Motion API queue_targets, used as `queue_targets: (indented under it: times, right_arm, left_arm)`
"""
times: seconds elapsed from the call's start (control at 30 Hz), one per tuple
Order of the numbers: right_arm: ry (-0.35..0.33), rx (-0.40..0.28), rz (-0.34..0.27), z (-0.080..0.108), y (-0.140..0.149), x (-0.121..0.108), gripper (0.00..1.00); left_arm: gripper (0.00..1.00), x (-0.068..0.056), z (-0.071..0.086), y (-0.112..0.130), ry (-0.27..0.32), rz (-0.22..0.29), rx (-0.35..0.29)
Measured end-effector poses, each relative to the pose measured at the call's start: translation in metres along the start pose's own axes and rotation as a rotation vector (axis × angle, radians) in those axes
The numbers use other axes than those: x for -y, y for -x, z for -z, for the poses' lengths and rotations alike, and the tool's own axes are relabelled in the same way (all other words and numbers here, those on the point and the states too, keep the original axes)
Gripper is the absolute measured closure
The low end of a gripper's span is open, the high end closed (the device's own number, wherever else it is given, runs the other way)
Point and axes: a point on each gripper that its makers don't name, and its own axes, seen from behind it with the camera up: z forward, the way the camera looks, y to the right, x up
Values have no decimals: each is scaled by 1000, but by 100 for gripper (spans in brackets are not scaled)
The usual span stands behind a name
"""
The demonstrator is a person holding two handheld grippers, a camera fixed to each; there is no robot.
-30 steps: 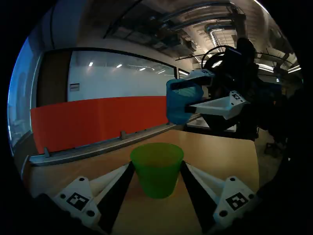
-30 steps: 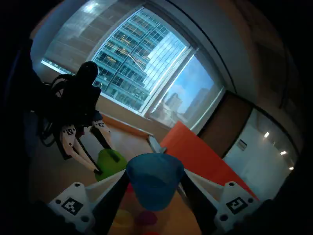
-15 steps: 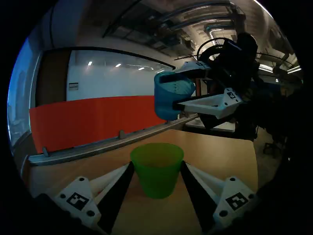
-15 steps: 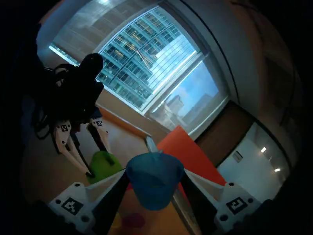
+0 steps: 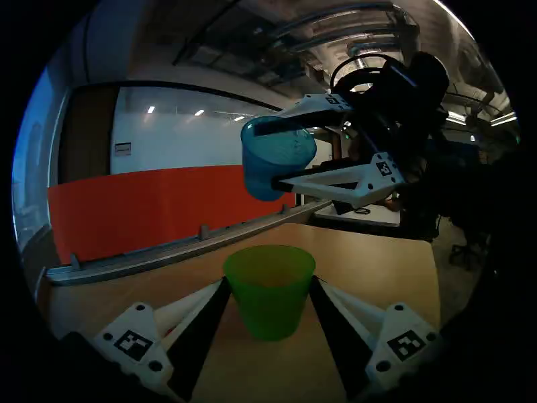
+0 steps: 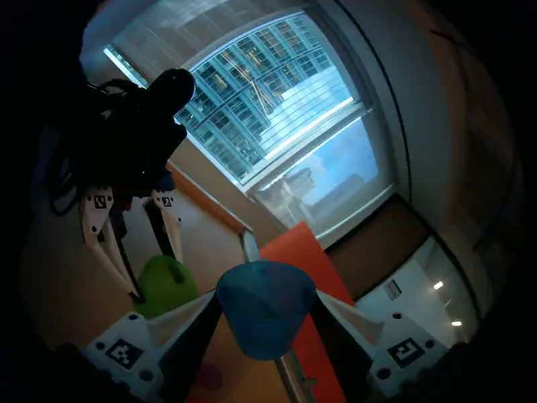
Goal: Pour water
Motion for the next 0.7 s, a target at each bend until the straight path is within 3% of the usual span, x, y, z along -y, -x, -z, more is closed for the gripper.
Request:
queue_targets:
  times: [0.7]
  right_arm:
    - [39, 7, 163, -10, -3, -20, 10]
  left_arm:
    - [15, -6, -3, -3, 10, -6, -4]
